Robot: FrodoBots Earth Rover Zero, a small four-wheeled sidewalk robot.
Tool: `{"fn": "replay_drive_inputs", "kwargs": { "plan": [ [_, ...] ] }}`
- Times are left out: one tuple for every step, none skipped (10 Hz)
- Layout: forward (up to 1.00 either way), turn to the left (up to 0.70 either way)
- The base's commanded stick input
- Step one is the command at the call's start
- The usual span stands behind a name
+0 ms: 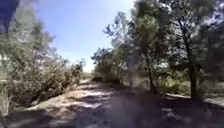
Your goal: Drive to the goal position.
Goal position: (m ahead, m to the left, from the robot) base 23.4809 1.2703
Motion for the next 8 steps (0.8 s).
{"fn": "replay_drive_inputs", "kwargs": {
  "plan": [
    [0.44, 0.02],
    [0.44, 0.02],
    [0.44, 0.02],
    [0.44, 0.02],
    [0.44, 0.02],
    [0.44, 0.02],
    [0.44, 0.02],
    [0.44, 0.02]
  ]
}}
